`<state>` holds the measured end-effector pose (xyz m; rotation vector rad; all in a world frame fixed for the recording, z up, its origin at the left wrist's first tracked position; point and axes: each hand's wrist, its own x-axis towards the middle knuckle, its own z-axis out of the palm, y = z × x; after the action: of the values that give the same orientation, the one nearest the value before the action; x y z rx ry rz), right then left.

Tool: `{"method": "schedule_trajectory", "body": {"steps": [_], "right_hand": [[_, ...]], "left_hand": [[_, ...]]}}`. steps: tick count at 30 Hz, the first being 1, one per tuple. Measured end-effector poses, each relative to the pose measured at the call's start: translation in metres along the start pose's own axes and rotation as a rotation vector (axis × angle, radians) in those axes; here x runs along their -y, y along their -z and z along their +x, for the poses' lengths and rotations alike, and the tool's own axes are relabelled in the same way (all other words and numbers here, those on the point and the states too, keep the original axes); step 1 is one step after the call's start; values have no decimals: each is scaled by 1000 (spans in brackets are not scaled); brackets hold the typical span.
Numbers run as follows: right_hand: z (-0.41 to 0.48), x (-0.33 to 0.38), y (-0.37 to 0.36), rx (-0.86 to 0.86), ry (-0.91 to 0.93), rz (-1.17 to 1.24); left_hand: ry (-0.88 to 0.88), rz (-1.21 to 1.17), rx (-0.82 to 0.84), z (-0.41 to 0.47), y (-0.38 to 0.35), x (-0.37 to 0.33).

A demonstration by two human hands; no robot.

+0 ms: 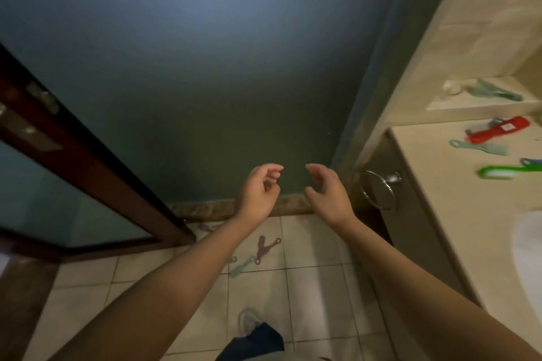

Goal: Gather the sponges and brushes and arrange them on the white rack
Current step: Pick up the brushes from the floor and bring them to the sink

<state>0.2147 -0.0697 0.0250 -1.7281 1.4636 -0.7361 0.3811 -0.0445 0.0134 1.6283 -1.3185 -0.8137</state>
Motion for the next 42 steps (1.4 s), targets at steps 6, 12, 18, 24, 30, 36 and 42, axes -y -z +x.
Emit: {"method": "schedule_trajectory", "body": {"steps": [6,12,18,24,30,36,42], "right_hand": [[28,14,-73,107,-7,-20],[35,20,-124,257,14,-81],[41,0,-160,394,-42,-146],[53,-37,-193,514,-88,-180],[83,-104,-233,605,-153,-239],[112,-218,-297,687,-200,-287],[133,-361,-368,763,-181,-369]], "left_hand": [[97,43,-61,-3,55,51],[267,56,-106,-14,88,92],[411,38,-102,-34,89,131],[538,14,-105,-39,70,178],[687,-18,-138,-29,25,244],[793,-23,-133,-11,-50,344],[867,-48,-172,-5,-141,474]]}}
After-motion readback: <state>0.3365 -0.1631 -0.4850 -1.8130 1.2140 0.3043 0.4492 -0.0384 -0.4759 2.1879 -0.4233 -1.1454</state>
